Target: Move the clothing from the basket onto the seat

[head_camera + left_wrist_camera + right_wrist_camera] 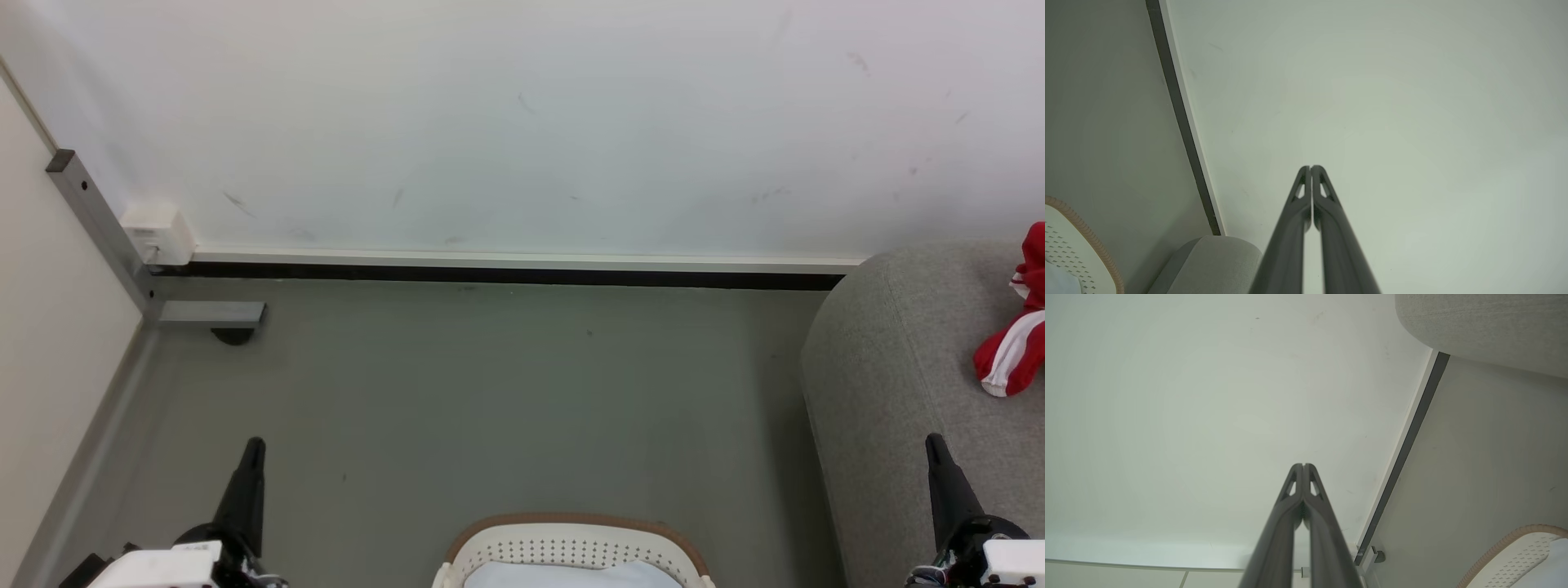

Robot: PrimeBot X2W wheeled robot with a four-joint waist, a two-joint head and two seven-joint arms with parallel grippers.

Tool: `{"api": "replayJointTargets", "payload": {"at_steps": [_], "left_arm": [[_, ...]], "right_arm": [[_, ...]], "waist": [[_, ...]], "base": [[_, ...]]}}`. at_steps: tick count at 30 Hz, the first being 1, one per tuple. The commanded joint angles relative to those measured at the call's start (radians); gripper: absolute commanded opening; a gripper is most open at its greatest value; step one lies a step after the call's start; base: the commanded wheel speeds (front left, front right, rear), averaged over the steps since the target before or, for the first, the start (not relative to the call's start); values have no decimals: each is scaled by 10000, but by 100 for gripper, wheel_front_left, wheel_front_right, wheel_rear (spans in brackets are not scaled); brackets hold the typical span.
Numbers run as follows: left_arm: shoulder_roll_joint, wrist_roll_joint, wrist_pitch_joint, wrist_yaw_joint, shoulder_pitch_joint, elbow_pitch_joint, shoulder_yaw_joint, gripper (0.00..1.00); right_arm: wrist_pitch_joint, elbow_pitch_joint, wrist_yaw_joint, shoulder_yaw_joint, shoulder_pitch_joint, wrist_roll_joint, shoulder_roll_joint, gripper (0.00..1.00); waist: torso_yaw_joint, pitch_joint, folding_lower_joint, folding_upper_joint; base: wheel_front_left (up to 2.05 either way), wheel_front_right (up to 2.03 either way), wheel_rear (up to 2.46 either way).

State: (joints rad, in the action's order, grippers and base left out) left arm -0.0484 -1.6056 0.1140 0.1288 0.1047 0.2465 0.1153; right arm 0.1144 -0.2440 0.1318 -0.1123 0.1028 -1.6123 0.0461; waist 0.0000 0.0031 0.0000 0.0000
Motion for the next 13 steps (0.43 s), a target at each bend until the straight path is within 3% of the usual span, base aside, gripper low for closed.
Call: {"api": "replayJointTargets", "payload": {"at_steps": [1, 13], "left_arm": [[-18, -136, 35, 53, 86, -33, 14, 0], [-18, -137, 34, 54, 86, -34, 13, 0]], "right_arm": [[27, -21, -21, -30, 136, -15, 79, 0], [26, -21, -21, -29, 136, -15, 78, 0]], "waist": [[0, 0, 0, 0], [0, 0, 0, 0]], "base": [[0, 0, 0], [0, 0, 0]]}}
